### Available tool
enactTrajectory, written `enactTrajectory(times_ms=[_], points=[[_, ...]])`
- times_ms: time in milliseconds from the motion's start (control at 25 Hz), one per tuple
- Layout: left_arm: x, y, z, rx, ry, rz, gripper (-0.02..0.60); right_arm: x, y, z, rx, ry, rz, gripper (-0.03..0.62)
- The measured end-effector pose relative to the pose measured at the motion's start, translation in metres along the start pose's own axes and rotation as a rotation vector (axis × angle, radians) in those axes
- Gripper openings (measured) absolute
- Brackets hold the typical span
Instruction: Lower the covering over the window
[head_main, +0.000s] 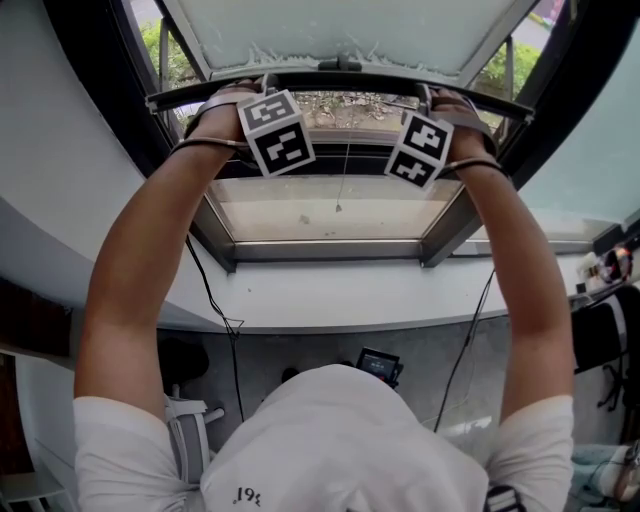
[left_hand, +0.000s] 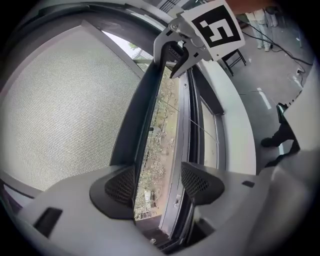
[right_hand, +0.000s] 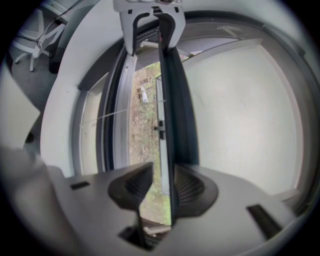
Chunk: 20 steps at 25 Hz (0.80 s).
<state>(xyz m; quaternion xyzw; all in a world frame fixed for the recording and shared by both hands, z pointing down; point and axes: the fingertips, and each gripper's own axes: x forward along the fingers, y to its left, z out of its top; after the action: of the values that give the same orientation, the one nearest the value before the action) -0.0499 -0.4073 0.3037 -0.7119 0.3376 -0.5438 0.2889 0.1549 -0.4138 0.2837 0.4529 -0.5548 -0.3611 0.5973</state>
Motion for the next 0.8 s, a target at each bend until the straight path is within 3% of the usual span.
enactTrajectory(times_ms=[800], points=[[0.025,-0.046,-0.015,-0.005,0.031,-0.066,0.279,0.012,0.056,-0.001,-0.008,0.042,0.083,0.133]])
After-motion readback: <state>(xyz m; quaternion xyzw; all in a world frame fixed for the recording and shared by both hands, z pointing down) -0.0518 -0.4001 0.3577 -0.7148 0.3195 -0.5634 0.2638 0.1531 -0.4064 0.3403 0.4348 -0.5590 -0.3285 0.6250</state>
